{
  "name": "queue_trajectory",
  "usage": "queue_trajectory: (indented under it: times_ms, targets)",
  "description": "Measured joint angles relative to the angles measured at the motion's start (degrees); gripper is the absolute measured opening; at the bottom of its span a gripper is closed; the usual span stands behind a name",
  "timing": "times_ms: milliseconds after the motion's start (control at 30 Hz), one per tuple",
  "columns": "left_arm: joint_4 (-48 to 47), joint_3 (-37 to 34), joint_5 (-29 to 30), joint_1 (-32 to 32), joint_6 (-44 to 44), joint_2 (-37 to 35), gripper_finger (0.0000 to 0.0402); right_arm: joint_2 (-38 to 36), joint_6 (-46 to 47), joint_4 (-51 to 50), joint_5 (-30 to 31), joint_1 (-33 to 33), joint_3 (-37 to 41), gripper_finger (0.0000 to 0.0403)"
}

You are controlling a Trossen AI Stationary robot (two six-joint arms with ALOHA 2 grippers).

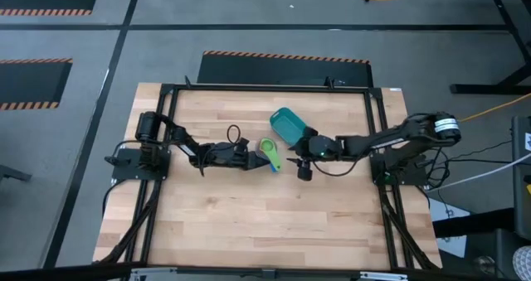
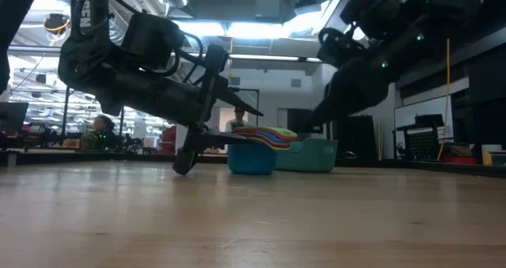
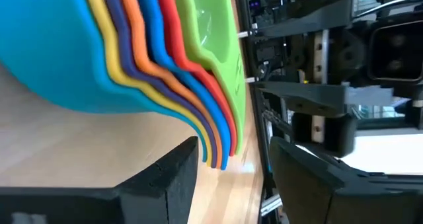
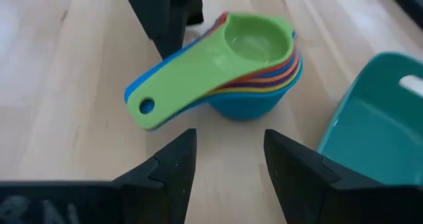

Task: Nest measuring cups in basket
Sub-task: Put the nested measuring cups into the green bin

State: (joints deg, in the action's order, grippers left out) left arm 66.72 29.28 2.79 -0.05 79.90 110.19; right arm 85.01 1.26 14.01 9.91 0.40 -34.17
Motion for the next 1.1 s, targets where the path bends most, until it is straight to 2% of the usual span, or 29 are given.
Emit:
queue_trajectory:
  times_ms: [633, 1100]
  targets:
    - [-0.63, -0.02, -0.55, 0.00, 1.03, 0.00, 0.0180, 13.23, -0.01, 11.46, 0.01, 0.02, 0.02, 0.0182]
    - [-0.63, -0.07, -0.41, 0.00, 1.03, 0.02, 0.0180, 14.49, -0.19, 19.28, -3.07, 0.87, 0.02, 0.0182]
